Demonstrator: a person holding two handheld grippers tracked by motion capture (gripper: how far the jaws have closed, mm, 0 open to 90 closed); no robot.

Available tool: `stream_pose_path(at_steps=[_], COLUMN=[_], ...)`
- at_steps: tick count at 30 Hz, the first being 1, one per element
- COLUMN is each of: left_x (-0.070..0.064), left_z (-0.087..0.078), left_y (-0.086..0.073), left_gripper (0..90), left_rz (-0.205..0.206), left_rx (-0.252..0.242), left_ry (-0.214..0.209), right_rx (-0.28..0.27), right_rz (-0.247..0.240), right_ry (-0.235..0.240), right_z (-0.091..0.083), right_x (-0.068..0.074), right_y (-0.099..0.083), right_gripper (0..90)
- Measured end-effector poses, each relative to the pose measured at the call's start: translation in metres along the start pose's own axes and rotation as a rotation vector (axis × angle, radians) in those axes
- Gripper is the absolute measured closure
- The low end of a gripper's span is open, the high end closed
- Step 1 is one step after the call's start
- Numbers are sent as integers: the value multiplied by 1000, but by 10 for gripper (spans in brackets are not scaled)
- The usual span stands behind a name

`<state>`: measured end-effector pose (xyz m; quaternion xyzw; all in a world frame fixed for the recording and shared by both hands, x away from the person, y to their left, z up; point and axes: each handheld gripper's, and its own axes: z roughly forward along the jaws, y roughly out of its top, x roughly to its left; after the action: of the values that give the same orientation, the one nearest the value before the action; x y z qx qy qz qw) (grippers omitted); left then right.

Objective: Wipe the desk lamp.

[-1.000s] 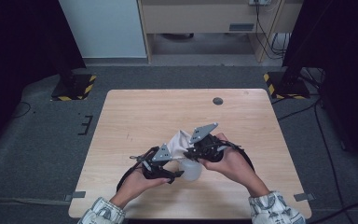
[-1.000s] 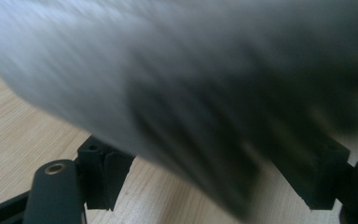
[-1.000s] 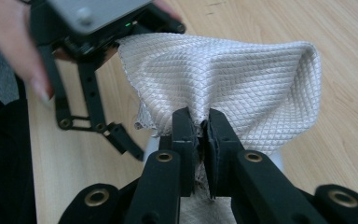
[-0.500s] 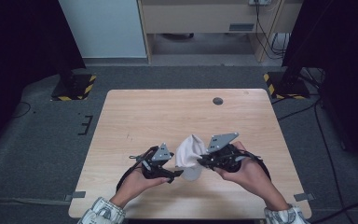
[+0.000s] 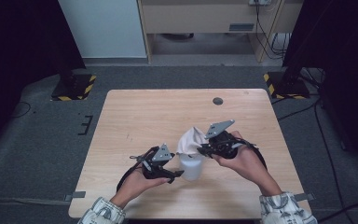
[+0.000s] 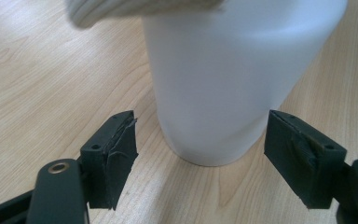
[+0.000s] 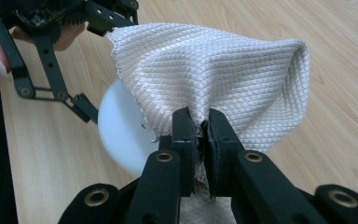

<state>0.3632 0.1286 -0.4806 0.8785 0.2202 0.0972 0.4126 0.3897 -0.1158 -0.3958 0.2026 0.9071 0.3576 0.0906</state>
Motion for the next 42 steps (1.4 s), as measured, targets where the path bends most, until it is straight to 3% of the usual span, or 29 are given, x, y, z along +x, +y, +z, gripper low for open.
stream_pose_path(at_steps=[8,13,15,16,19,24,30,35,42], left_x=[2,2,1,2,2,0,0,-2,-4], left_z=[-1,-1,0,-1,-2,-1,-2,-2,2], left_y=[-1,-1,-1,-1,-1,0,1,2,3], left_gripper=[243,242,241,240,237,239,246,253,259], left_rz=[-8,-12,-15,-12,-12,-5,-13,-12,-3], left_rx=[-8,-12,-19,-8,-5,-8,-16,-26,-18], left_ry=[-4,-9,-40,-4,7,6,-6,-9,-22], right_rx=[6,3,0,-1,-17,-52,-58,-96,-106], right_rz=[-74,-82,-84,-83,-54,33,84,145,222], right_ry=[29,41,44,46,23,-5,8,38,82], right_z=[9,0,-7,-11,-22,-27,-10,1,17], right_x=[26,35,36,36,30,7,-13,-30,-41], right_y=[12,2,-3,-7,-17,-28,-32,-37,-51], right_gripper=[838,837,837,837,837,838,838,838,839])
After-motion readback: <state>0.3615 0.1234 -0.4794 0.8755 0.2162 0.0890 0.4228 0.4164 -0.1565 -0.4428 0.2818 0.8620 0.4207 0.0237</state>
